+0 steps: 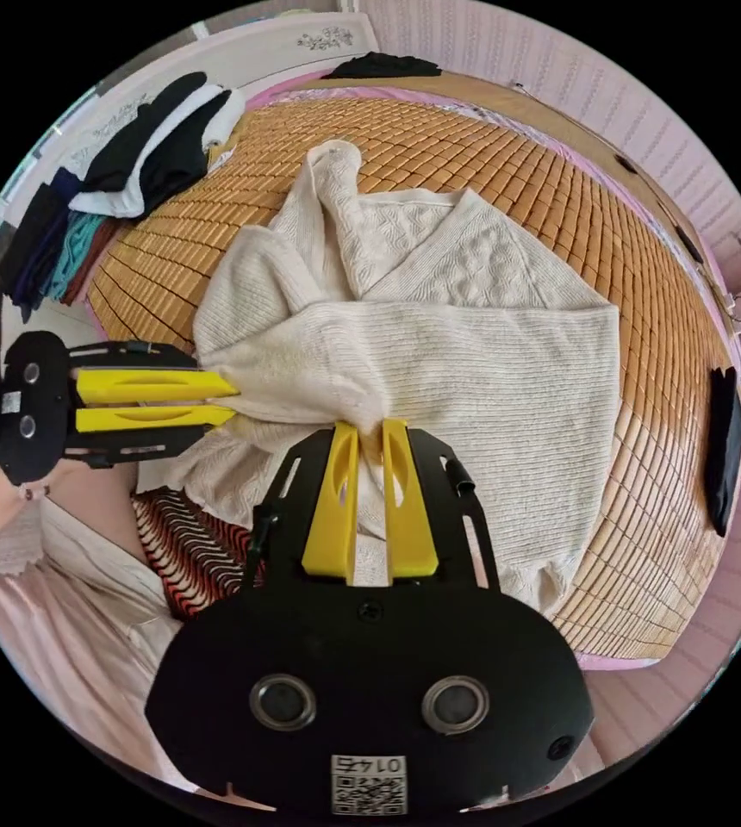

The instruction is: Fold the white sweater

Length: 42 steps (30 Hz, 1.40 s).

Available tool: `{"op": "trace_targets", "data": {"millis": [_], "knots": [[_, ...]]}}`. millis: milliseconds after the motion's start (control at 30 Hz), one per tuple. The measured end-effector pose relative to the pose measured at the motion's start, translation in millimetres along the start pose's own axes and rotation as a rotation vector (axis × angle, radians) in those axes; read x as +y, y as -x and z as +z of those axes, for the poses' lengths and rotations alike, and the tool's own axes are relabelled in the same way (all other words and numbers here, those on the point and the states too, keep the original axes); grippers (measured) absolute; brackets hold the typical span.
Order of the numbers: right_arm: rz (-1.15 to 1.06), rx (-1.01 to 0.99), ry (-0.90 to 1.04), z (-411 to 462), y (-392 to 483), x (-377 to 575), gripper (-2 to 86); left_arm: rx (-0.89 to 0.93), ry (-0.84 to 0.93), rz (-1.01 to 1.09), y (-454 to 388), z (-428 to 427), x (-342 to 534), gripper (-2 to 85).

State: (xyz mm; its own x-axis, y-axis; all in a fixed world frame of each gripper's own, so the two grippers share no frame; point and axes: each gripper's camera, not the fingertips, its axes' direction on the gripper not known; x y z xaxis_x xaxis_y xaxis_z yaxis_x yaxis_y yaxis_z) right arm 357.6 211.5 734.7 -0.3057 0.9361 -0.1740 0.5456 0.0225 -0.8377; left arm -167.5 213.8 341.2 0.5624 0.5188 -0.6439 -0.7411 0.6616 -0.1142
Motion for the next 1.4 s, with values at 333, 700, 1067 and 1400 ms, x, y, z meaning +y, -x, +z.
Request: {"op": "trace_targets", "data": {"millis": [333,700,1067,1400], "knots": [[0.320,-0.196,-0.486,-131.6,-111.5,105.2,0.8,0.069,-0.271,-0.165,64.6,-96.7,78.7,0.3],[-0.280,0.044,-0.176,-17.9,87.2,35.4,12.6,0.070,-0.220,-0.086,13.0,-101.8,70.7,7.2],[0.034,-0.015,-0.300,-79.0,34.2,55.6,2.0,-0.073,-0.215,0.016,-4.2,-114.4,44.9,7.7],[0.461,0.215,-0.560,-207.3,-102.2,160.0,1.7,0.051,-0.019,-0.066,49.5,-48.3,-44.5,3.4]]}}
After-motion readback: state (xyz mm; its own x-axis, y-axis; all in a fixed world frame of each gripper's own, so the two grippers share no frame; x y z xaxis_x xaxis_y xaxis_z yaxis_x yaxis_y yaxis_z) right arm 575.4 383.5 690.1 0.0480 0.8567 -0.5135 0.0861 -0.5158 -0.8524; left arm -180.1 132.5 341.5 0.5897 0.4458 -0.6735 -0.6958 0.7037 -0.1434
